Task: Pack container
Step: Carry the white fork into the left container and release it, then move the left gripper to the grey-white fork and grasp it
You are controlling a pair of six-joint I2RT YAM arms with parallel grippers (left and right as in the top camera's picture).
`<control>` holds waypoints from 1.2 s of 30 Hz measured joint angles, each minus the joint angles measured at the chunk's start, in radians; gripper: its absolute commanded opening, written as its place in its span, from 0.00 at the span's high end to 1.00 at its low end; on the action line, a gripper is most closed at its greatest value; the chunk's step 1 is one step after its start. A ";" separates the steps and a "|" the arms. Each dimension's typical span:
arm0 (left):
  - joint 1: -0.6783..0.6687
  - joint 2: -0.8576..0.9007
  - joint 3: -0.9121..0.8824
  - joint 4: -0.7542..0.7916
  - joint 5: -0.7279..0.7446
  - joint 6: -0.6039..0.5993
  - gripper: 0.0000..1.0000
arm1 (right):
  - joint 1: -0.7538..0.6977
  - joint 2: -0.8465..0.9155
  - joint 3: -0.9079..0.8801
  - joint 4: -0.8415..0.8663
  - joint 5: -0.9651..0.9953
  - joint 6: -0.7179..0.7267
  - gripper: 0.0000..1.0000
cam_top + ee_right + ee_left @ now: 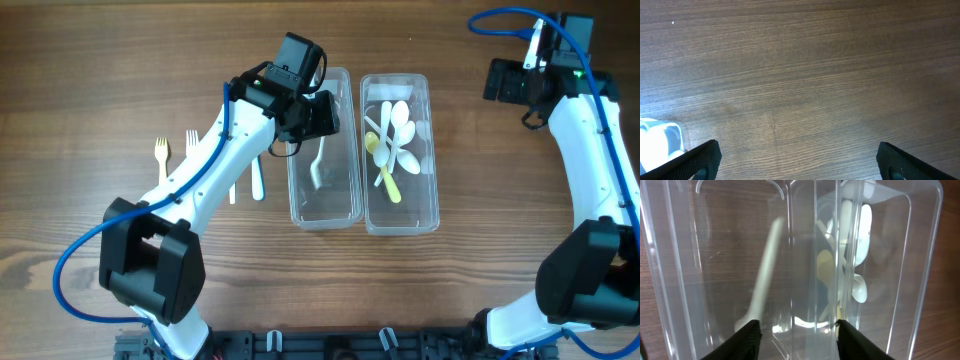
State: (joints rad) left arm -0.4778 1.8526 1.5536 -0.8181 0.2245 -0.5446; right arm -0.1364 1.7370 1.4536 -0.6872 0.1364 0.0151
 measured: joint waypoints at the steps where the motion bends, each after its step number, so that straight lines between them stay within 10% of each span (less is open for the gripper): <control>1: 0.000 0.000 0.000 0.001 0.000 -0.001 0.45 | 0.000 0.000 0.000 0.000 0.000 0.000 0.00; 10: 0.025 -0.013 0.000 0.006 -0.007 0.041 0.49 | 0.000 0.000 0.000 0.000 0.000 0.000 0.00; 21: 0.383 -0.261 0.010 -0.299 -0.229 0.186 0.63 | 0.000 0.000 0.000 0.000 0.000 0.000 0.00; 36: 0.391 -0.085 -0.230 -0.069 -0.265 0.380 0.67 | 0.000 0.000 0.000 0.000 0.000 0.000 0.00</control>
State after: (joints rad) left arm -0.0868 1.7676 1.3235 -0.8871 -0.0402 -0.1650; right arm -0.1364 1.7370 1.4536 -0.6872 0.1364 0.0151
